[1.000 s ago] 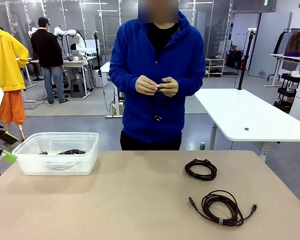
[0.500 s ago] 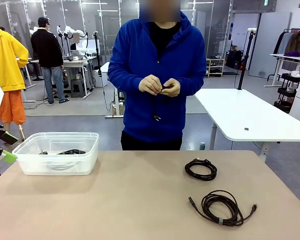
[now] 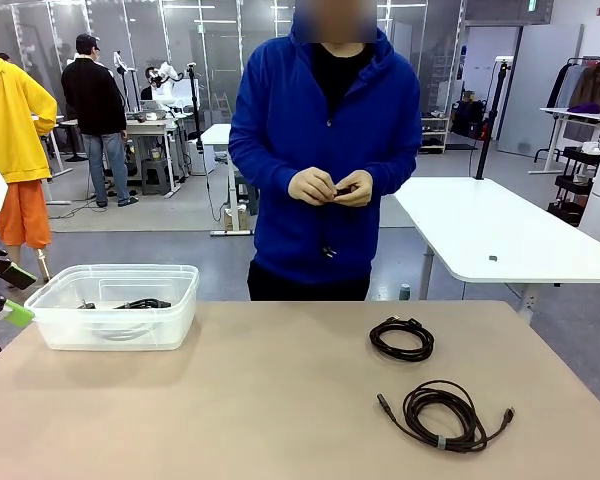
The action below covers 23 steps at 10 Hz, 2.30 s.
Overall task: Organize and store the cables.
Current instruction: Place the Power Cable into the Organizing box.
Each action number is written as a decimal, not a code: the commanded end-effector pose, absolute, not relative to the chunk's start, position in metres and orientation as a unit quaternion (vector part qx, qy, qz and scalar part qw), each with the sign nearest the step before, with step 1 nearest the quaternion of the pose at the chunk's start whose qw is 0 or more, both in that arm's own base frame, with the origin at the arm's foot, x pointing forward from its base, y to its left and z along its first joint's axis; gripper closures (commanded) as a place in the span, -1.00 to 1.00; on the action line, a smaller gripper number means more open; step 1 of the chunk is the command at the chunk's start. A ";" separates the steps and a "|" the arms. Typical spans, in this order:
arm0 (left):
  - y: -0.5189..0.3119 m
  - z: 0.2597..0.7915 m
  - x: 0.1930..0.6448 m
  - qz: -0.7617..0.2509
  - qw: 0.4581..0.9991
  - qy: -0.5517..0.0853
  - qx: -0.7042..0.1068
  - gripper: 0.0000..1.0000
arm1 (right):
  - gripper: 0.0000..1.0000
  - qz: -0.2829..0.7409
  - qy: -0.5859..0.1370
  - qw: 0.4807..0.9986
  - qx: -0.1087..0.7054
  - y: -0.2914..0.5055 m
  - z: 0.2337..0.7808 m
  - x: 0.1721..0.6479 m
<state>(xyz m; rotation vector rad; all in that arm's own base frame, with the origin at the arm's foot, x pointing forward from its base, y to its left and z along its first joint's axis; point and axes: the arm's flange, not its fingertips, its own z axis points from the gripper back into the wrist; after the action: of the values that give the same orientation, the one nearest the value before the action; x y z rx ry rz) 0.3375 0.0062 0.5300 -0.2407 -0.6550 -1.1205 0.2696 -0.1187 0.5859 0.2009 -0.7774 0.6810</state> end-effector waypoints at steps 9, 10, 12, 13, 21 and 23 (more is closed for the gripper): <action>0.004 0.530 0.336 -0.516 0.794 -0.301 -0.110 -0.96 | -1.00 0.330 -0.372 0.862 0.096 -0.120 0.585 0.270; 0.004 0.530 0.336 -0.516 0.794 -0.301 -0.110 -0.96 | -1.00 0.330 -0.372 0.862 0.096 -0.120 0.585 0.270; 0.004 0.530 0.336 -0.516 0.794 -0.301 -0.110 -0.96 | -1.00 0.330 -0.372 0.862 0.096 -0.120 0.585 0.270; 0.004 0.530 0.336 -0.516 0.794 -0.301 -0.110 -0.96 | -1.00 0.330 -0.372 0.862 0.096 -0.120 0.585 0.270; 0.004 0.530 0.336 -0.516 0.794 -0.301 -0.110 -0.96 | -1.00 0.330 -0.372 0.862 0.096 -0.120 0.585 0.270; 0.004 0.530 0.336 -0.516 0.794 -0.301 -0.110 -0.96 | -1.00 0.330 -0.372 0.862 0.096 -0.120 0.585 0.270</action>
<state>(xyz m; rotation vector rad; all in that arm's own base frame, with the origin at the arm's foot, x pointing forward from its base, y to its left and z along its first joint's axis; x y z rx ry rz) 0.3375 0.0062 0.5300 -0.2408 -0.6550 -1.1205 0.2696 -0.1187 0.5859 0.2009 -0.7774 0.6810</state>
